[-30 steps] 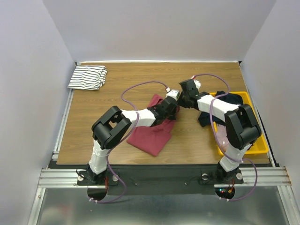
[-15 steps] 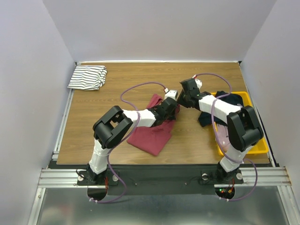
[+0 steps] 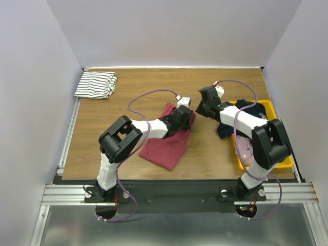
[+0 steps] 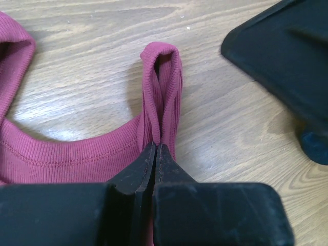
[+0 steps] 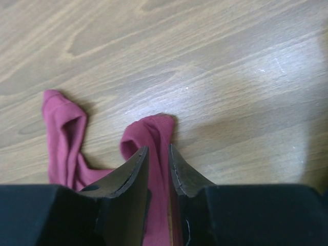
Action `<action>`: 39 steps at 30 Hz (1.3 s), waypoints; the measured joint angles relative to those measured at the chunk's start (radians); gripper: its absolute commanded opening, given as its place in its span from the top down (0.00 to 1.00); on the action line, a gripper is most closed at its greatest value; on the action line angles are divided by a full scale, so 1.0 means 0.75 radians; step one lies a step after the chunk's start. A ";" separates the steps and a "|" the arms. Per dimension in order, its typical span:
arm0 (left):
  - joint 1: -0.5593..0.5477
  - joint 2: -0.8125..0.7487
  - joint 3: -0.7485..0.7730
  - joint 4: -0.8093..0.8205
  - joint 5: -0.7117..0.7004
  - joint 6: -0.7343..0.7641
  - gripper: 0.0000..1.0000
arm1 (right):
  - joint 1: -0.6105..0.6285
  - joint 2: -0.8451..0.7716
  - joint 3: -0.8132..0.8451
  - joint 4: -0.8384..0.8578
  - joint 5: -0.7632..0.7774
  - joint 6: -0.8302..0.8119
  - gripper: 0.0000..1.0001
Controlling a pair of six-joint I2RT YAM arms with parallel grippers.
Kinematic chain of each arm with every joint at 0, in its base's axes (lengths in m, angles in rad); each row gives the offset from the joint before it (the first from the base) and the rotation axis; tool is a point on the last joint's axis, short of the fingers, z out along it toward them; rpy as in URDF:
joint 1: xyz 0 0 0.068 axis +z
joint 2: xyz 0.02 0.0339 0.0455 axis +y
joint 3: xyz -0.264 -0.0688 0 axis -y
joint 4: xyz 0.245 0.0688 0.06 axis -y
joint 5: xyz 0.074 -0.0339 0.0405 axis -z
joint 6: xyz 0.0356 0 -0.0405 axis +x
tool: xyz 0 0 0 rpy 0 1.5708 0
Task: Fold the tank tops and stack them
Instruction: Fold the tank top
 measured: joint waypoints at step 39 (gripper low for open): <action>0.058 -0.001 -0.001 -0.001 0.100 -0.031 1.00 | 0.000 0.282 -0.006 0.239 -0.098 -0.033 0.94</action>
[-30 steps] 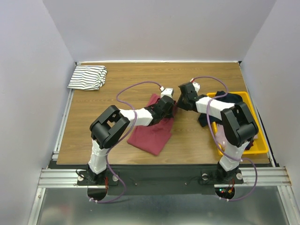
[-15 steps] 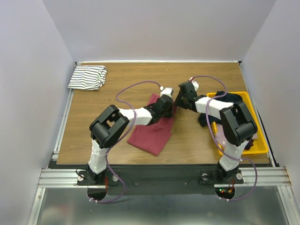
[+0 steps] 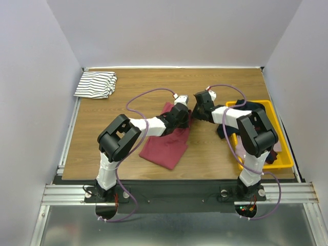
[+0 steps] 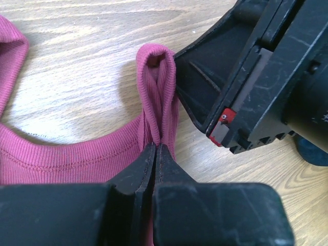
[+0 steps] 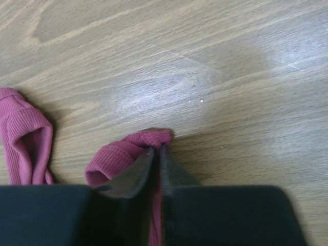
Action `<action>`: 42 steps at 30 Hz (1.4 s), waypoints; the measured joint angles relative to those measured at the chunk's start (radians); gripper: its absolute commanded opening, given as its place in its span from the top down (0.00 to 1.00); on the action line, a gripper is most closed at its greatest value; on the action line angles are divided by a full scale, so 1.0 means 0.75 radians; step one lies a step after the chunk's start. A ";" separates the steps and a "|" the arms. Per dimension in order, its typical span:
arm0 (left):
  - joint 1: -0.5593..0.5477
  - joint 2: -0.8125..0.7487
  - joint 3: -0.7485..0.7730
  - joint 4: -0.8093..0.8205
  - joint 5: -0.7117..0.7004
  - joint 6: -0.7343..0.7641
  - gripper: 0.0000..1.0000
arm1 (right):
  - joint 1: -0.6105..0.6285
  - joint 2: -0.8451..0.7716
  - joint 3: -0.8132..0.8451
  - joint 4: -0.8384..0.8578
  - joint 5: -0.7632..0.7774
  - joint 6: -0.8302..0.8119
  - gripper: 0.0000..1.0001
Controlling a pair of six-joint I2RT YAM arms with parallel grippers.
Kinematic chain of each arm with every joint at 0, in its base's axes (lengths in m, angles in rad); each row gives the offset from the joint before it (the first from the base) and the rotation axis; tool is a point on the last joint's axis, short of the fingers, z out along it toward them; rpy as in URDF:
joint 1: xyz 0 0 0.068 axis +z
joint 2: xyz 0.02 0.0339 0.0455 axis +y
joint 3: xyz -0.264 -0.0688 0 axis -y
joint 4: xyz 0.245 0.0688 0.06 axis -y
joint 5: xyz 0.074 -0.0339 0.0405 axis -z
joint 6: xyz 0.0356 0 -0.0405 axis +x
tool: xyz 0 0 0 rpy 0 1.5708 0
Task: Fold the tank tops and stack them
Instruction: Fold the tank top
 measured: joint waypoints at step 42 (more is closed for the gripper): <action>0.020 -0.262 -0.010 -0.163 -0.089 -0.111 0.53 | -0.049 -0.461 -0.209 -0.114 -0.121 -0.103 0.62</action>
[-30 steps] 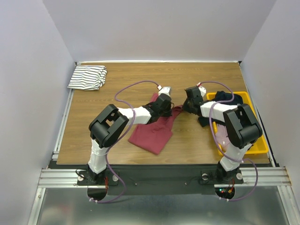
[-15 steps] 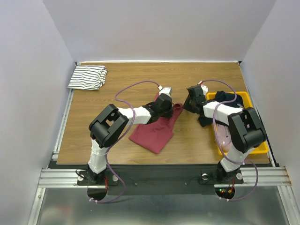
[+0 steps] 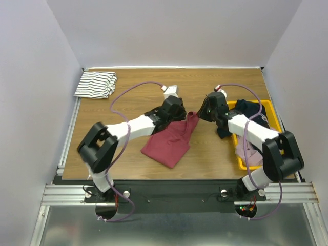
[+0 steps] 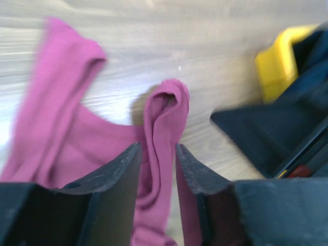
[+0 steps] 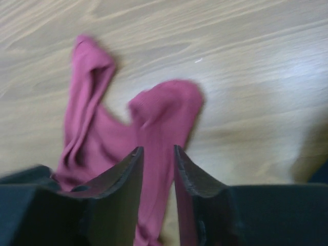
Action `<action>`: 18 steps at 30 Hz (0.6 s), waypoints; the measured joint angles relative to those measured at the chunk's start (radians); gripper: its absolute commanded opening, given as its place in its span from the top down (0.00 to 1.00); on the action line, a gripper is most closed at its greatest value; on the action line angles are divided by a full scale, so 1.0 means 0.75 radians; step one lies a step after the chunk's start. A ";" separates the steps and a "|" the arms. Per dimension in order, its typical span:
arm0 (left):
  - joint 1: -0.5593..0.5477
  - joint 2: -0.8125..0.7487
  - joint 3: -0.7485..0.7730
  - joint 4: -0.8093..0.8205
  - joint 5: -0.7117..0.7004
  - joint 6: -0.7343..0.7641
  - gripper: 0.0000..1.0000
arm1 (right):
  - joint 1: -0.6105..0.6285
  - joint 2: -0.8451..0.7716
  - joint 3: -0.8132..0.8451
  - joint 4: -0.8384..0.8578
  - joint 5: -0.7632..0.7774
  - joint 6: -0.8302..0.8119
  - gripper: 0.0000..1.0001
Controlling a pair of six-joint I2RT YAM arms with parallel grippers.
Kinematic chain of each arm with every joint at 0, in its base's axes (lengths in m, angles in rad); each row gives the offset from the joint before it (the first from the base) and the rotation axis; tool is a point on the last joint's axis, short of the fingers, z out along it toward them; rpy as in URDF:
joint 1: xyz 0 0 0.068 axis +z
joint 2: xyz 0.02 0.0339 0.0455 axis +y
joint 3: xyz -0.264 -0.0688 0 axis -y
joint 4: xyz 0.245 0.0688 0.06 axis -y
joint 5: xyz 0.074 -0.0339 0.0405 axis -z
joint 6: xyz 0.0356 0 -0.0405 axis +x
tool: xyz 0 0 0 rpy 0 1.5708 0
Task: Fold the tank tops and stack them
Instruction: Fold the tank top
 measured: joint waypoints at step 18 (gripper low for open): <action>0.251 -1.245 -1.102 -0.395 0.022 -0.703 0.35 | 1.035 -0.271 -0.178 -0.171 0.251 -0.228 0.37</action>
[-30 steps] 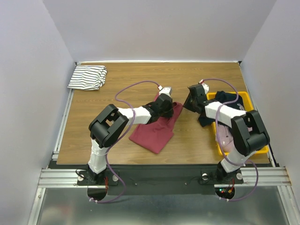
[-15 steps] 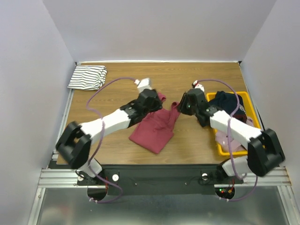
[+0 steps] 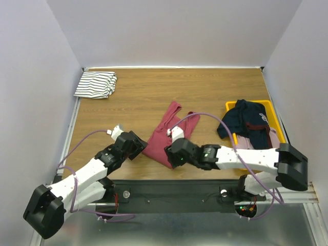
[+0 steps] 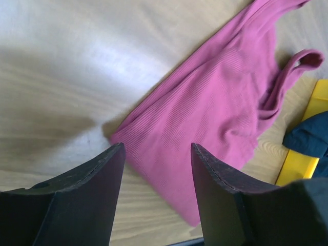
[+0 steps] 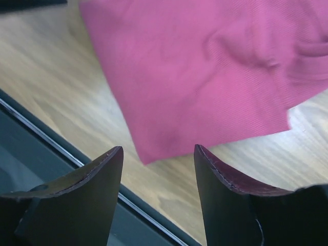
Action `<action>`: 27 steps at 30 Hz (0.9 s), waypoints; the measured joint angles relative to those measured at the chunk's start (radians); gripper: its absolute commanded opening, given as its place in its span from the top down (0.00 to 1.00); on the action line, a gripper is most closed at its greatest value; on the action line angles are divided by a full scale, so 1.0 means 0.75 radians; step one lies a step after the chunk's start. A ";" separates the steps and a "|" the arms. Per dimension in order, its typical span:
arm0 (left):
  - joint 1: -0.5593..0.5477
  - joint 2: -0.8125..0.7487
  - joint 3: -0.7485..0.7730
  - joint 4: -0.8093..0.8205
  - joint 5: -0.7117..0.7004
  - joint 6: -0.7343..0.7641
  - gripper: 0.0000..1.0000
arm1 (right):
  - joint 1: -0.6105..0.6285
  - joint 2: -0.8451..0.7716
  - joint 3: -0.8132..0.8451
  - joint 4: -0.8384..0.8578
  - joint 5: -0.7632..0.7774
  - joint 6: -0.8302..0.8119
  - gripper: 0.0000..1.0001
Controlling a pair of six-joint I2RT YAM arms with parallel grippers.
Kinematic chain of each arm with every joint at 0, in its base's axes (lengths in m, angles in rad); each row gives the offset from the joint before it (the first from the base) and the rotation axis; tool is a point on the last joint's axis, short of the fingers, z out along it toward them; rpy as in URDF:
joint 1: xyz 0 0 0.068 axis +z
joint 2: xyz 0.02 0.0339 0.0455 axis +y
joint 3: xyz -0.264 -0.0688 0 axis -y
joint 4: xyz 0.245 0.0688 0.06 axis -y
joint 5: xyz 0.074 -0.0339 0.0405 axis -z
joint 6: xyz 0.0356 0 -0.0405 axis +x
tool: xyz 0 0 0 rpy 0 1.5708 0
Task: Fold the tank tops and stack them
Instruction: Fold the tank top
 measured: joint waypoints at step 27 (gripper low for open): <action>0.015 0.129 -0.145 0.172 0.075 -0.246 0.65 | 0.343 0.481 0.212 -0.199 0.379 -0.199 0.57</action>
